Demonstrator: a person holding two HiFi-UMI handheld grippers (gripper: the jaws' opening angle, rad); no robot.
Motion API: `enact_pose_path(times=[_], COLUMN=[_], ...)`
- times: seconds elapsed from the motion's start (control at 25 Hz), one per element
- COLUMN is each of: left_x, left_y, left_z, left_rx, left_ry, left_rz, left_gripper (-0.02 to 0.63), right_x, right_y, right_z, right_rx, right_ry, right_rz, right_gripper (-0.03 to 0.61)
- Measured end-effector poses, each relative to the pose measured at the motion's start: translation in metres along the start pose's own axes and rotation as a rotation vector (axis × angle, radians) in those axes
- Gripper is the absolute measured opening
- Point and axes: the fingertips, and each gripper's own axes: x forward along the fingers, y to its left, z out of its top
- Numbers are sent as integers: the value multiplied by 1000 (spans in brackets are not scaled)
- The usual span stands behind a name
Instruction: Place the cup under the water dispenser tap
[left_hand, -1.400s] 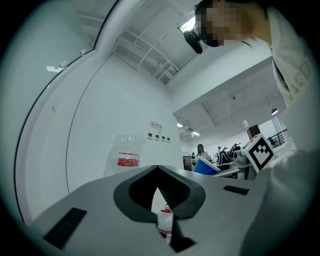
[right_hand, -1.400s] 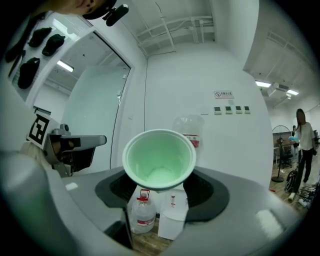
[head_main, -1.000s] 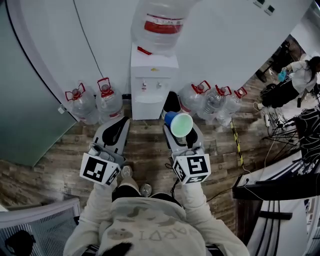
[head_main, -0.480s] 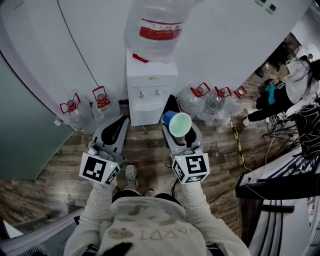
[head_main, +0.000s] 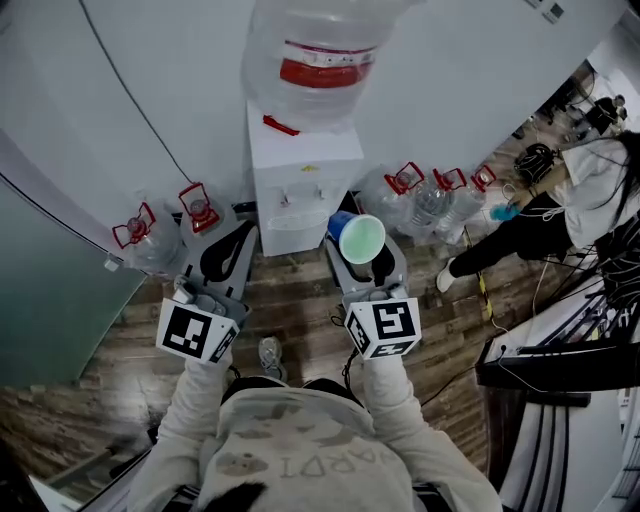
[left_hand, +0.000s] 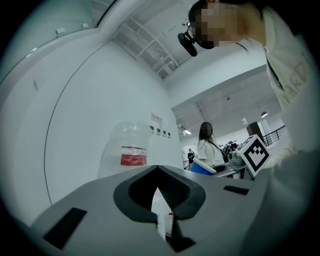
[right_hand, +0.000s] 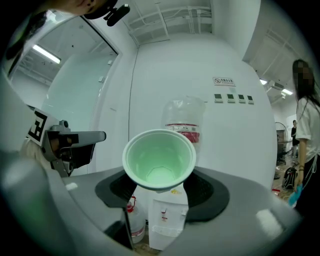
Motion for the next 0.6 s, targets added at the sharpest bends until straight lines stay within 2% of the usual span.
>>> enact_pose_path(times=[0.6], left_x=[35], left_y=[58], left_z=[-40], left_rx=[-35], left_ry=[28], left_rz=[-103], left_gripper=[5], right_x=[78], right_y=[-6], right_z=[-40], right_rx=[29], right_ry=[76], right_rz=[-54], right_gripper=[296])
